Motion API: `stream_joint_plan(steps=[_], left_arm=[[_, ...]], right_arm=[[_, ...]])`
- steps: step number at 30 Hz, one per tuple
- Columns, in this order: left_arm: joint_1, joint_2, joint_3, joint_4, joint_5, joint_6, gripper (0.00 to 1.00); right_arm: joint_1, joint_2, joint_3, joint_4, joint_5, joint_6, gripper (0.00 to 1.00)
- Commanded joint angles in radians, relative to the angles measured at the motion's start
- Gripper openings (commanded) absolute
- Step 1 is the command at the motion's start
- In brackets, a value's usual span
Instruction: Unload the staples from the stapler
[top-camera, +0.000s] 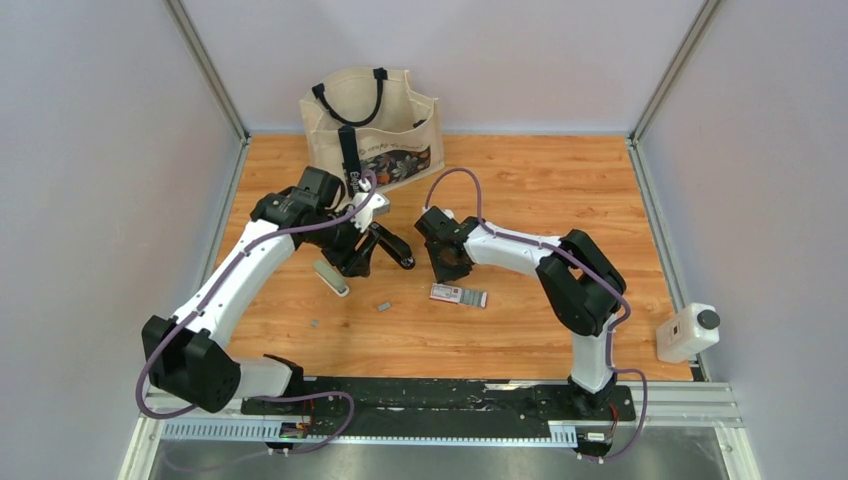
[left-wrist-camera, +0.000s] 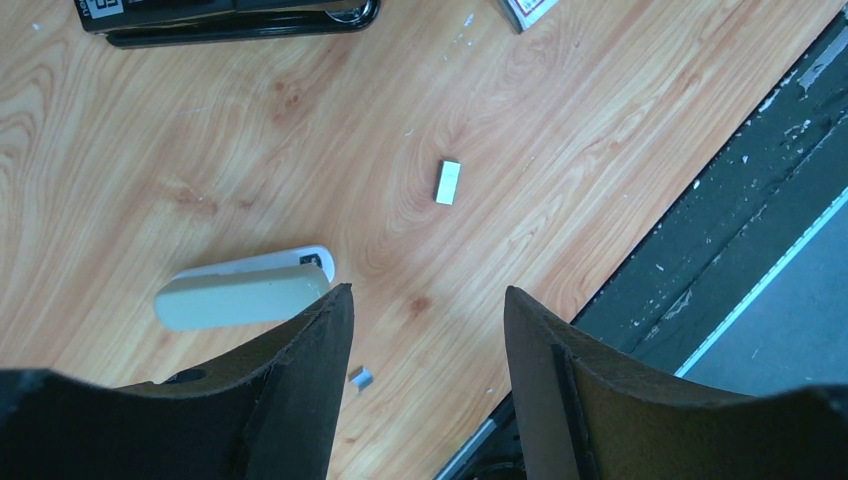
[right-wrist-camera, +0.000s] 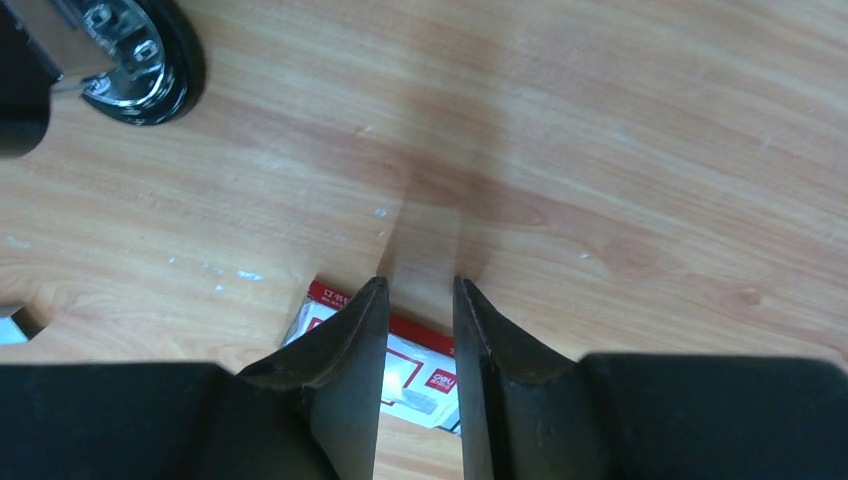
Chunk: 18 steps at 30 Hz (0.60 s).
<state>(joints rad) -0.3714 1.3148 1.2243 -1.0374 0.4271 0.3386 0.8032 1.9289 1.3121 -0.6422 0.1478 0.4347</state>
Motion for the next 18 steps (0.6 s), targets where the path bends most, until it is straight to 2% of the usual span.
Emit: stream_joint_plan(steps=[1, 8, 12, 15, 18], left_arm=[[0.011, -0.04, -0.014, 0.013, 0.01, 0.023, 0.66], [0.017, -0.049, -0.017, 0.013, 0.007, 0.014, 0.66], [0.081, -0.051, -0.006, -0.004, 0.047, 0.008, 0.67], [0.162, -0.045, 0.001, -0.027, 0.1, 0.013, 0.67], [0.225, -0.052, 0.0, -0.047, 0.133, 0.025, 0.67]], right_arm=[[0.019, -0.001, 0.004, 0.01, 0.007, 0.036, 0.33], [0.024, -0.047, 0.016, 0.024, 0.058, 0.048, 0.34], [0.071, -0.16, 0.007, 0.088, 0.067, -0.019, 0.47], [0.108, -0.202, -0.011, 0.151, -0.006, -0.135, 0.48], [0.128, -0.237, -0.04, 0.191, -0.233, -0.316, 0.54]])
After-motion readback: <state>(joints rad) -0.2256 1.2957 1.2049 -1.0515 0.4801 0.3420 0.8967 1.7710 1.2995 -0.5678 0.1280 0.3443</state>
